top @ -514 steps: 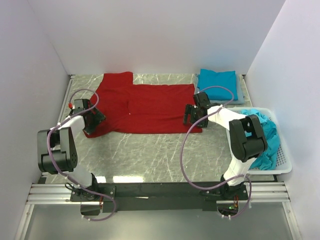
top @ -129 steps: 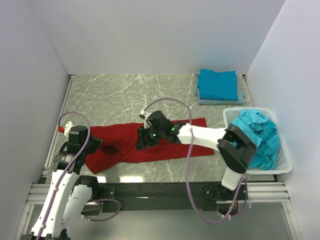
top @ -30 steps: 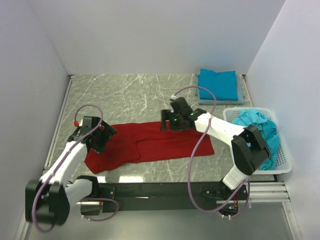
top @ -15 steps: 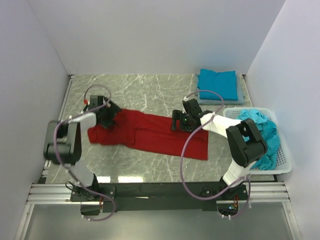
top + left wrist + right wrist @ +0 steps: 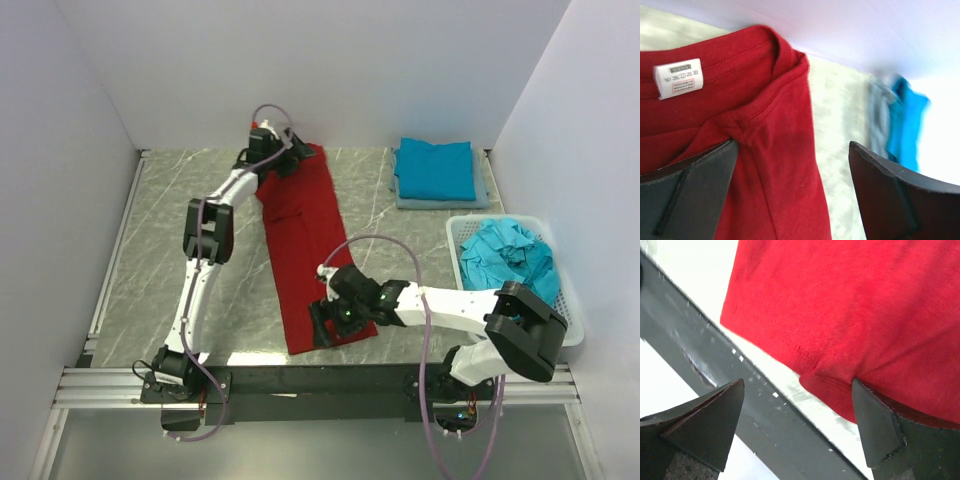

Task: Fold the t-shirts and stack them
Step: Fold the tshirt

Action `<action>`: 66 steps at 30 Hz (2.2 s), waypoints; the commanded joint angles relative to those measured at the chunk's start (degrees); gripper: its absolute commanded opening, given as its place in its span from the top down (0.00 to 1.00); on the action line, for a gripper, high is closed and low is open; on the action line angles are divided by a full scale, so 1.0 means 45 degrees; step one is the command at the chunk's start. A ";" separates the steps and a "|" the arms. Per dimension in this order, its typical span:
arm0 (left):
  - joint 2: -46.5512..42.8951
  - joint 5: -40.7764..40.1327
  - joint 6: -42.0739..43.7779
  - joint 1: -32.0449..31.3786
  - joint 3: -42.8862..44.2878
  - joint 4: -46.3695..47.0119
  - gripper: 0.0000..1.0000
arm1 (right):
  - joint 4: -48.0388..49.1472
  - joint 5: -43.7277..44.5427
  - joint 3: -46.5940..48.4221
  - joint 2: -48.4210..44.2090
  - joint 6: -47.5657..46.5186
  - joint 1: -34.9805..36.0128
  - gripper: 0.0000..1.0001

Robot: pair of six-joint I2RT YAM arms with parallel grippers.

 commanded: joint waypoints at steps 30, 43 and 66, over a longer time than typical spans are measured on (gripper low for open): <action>-0.7937 0.1243 0.2078 -0.1039 -0.3990 0.0945 0.01 | -0.0935 0.5205 0.2104 -0.1971 0.1198 0.0905 0.00; -1.7631 -0.0376 0.1005 -0.2403 -1.7353 0.1609 0.01 | -0.2106 0.5442 -0.1527 -0.7517 0.2117 -0.2065 0.00; -2.6602 -0.2411 -0.4719 -0.5960 -2.7085 -0.3765 0.01 | -0.0057 -0.0007 -0.3737 -0.5705 0.1960 -0.1637 0.03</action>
